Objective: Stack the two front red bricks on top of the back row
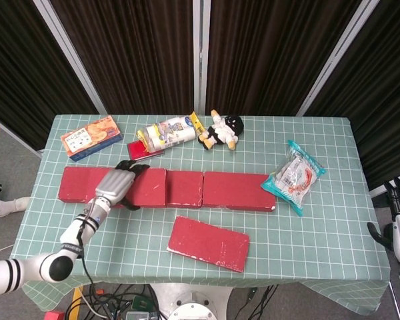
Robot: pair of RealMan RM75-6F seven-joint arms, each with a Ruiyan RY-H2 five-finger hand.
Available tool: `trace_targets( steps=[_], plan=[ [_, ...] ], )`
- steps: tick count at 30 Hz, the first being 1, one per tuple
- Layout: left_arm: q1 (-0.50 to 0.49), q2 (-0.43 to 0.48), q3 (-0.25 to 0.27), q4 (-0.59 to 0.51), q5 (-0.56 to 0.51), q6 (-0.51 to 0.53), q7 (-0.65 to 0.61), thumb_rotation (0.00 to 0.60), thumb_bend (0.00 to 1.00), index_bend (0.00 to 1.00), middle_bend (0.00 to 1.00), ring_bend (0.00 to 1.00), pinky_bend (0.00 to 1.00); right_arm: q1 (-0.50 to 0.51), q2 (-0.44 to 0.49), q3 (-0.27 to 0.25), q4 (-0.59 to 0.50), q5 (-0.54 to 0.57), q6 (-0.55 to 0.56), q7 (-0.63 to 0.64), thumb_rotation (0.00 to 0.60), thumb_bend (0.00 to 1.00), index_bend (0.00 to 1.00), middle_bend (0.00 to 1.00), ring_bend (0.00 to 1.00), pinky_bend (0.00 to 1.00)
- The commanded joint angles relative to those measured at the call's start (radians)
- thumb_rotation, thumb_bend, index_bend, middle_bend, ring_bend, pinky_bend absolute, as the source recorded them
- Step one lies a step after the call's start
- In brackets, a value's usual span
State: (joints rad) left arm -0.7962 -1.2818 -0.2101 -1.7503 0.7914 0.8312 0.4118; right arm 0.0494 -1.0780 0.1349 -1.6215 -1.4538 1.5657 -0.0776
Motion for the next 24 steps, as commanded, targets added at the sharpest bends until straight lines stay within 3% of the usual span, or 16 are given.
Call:
trace_targets(
  steps=[1, 5, 12, 24],
  plan=[
    [-0.045, -0.031, -0.008, 0.053, -0.06, -0.032, -0.007, 0.6, 0.06, 0.13, 0.17, 0.0, 0.0, 0.001, 0.001, 0.0, -0.002, 0.002, -0.003, -0.002, 0.6, 0.17, 0.0, 0.0, 0.0, 0.0],
    [-0.08, -0.032, -0.005, 0.095, -0.103, -0.09, -0.03, 0.6, 0.06, 0.13, 0.17, 0.0, 0.0, 0.001, 0.004, 0.0, -0.005, 0.007, -0.007, -0.005, 0.6, 0.17, 0.0, 0.0, 0.0, 0.0],
    [-0.119, -0.046, 0.033, 0.15, -0.067, -0.125, -0.029, 0.6, 0.06, 0.13, 0.17, 0.0, 0.0, 0.001, 0.005, 0.0, -0.003, 0.021, -0.017, -0.006, 0.6, 0.17, 0.0, 0.0, 0.0, 0.0],
    [-0.146, -0.07, 0.052, 0.211, -0.054, -0.154, -0.098, 0.6, 0.06, 0.13, 0.17, 0.0, 0.0, 0.002, 0.002, 0.0, -0.007, 0.029, -0.022, -0.019, 0.6, 0.17, 0.0, 0.0, 0.0, 0.0]
  ],
)
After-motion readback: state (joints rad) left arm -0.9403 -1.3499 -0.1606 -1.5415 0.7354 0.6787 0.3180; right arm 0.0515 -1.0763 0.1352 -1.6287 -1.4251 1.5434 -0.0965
